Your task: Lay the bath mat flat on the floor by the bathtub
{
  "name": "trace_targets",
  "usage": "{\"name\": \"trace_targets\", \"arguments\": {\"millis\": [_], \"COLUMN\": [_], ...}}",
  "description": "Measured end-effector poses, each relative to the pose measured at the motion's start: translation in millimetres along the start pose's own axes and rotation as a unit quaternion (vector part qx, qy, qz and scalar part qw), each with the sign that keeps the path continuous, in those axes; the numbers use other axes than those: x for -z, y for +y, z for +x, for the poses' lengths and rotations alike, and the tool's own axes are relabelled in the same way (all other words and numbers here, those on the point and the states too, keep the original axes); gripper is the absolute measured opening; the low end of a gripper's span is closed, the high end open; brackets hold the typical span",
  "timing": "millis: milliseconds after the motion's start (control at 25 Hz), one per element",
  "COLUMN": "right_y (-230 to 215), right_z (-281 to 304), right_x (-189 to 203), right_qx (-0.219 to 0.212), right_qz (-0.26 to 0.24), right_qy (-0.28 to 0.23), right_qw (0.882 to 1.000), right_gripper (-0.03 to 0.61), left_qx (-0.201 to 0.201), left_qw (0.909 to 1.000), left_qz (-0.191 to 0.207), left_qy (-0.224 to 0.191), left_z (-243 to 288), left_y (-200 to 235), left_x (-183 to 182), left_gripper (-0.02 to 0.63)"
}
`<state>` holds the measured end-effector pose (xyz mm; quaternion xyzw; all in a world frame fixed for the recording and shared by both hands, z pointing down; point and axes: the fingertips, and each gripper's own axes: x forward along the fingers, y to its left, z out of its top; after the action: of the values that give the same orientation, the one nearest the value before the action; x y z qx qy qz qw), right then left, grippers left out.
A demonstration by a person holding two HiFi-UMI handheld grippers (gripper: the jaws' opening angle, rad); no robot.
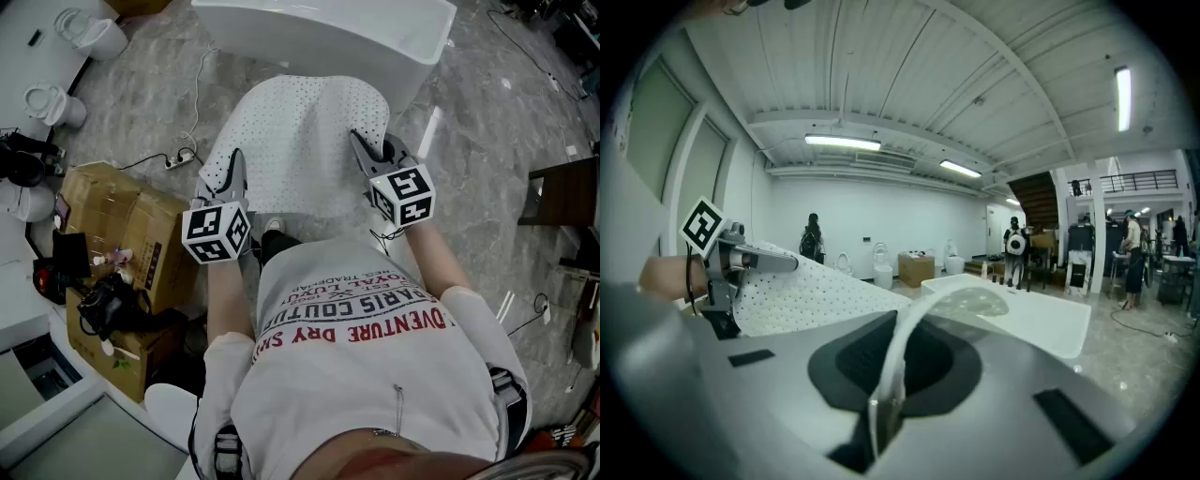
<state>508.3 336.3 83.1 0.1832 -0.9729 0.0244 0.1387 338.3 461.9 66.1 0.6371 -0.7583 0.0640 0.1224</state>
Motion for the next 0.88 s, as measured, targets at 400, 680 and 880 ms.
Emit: {"name": "trace_targets", "arguments": {"millis": [400, 680, 880], "right_y": [-13, -26, -31], "right_z": [14, 43, 96], "right_x": [20, 25, 17], "right_qx": [0.003, 0.012, 0.027], "right_qz": [0.03, 0.059, 0.063], "right_qy": [0.02, 0.036, 0.045], "right_qw": [0.999, 0.998, 0.997], "right_gripper": [0.017, 0.018, 0.018], "left_qx": [0.006, 0.015, 0.026], "left_qw": [0.9997, 0.9983, 0.9979], "left_qz": [-0.007, -0.04, -0.042], "left_qy": [0.025, 0.04, 0.041], "left_z": [21, 45, 79], "left_y": [3, 26, 77], "left_x": [15, 23, 19], "left_gripper": [0.018, 0.018, 0.018]}}
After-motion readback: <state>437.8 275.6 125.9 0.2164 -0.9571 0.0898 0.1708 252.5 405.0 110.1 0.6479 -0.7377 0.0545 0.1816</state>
